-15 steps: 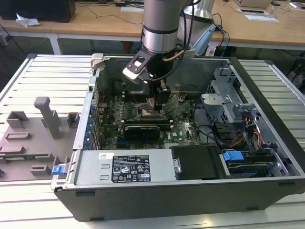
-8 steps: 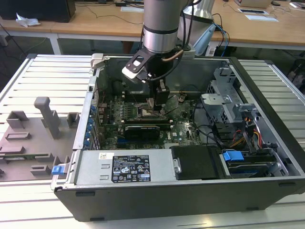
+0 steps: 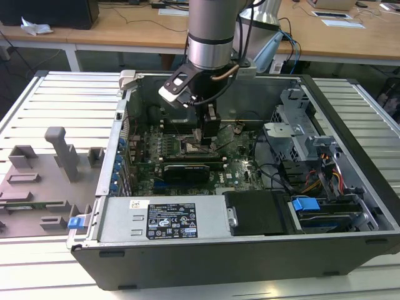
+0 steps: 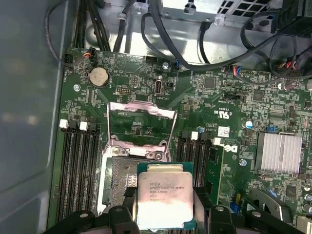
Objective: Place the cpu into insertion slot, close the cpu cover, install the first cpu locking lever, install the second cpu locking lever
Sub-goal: 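Place the cpu into insertion slot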
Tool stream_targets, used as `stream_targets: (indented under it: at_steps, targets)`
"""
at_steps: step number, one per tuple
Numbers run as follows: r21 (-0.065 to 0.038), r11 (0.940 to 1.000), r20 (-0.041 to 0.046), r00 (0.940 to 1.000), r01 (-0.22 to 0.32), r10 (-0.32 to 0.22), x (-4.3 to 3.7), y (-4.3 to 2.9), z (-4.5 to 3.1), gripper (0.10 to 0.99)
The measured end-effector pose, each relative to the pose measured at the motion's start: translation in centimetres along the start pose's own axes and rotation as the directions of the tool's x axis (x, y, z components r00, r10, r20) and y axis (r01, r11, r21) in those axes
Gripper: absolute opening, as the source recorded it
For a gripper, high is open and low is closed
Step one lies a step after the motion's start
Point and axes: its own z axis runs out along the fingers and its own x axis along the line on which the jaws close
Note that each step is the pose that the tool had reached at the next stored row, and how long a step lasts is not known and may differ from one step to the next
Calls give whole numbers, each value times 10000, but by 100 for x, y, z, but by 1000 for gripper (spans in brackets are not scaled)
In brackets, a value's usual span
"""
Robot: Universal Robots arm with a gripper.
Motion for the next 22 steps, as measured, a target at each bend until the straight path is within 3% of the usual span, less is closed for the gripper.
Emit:
stream_targets:
  at_steps: [22]
  targets:
    - [40, 9946, 38, 9946, -1042, 1041, 0, 0, 2, 541]
